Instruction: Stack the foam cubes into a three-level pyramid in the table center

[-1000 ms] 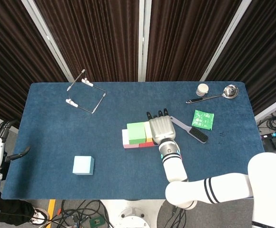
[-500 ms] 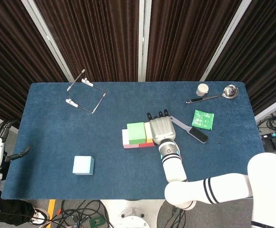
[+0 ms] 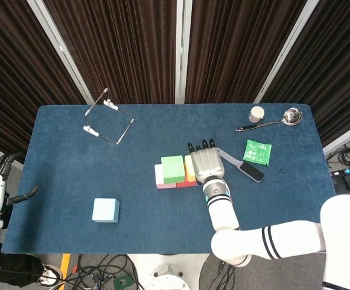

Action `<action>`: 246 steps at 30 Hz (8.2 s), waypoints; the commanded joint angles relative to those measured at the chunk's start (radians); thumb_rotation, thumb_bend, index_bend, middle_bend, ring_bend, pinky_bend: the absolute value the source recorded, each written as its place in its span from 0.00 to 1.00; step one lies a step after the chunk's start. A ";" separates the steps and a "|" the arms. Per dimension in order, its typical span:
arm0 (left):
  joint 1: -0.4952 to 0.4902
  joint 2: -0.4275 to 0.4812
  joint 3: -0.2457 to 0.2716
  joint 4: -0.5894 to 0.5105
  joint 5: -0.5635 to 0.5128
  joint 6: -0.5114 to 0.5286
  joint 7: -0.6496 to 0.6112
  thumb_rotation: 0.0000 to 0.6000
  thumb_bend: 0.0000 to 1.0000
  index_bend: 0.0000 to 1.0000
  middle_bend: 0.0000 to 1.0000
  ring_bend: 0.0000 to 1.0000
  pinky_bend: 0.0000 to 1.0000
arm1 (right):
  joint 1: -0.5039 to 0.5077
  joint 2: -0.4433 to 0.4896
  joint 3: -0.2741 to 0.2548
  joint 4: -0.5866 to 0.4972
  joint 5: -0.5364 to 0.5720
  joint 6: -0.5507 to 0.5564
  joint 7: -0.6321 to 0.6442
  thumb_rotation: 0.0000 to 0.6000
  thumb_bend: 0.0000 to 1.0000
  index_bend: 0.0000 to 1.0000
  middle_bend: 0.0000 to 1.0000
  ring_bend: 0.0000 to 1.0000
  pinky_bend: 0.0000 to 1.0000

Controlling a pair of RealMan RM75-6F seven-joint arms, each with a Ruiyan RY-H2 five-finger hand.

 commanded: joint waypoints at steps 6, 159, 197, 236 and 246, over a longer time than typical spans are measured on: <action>-0.001 0.003 0.001 -0.006 0.000 -0.003 0.004 1.00 0.19 0.12 0.12 0.04 0.11 | -0.009 0.011 0.007 -0.009 -0.007 -0.013 0.014 1.00 0.21 0.00 0.15 0.00 0.00; 0.005 0.015 0.011 -0.017 0.011 0.000 -0.011 1.00 0.19 0.12 0.12 0.04 0.11 | 0.126 0.175 -0.096 -0.027 -0.038 -0.332 0.146 1.00 0.15 0.00 0.13 0.00 0.00; 0.009 0.005 0.015 0.007 0.011 -0.001 -0.019 1.00 0.20 0.12 0.12 0.04 0.11 | 0.168 0.033 -0.135 0.118 -0.063 -0.295 0.171 1.00 0.21 0.00 0.33 0.00 0.00; 0.008 0.007 0.016 0.000 0.013 -0.002 -0.013 1.00 0.19 0.12 0.12 0.04 0.11 | 0.158 0.053 -0.121 0.104 -0.059 -0.315 0.167 1.00 0.15 0.00 0.09 0.00 0.00; 0.011 0.013 0.014 -0.005 0.005 -0.003 -0.016 1.00 0.19 0.12 0.12 0.04 0.11 | 0.135 0.111 -0.068 0.033 -0.153 -0.327 0.245 1.00 0.13 0.00 0.07 0.00 0.00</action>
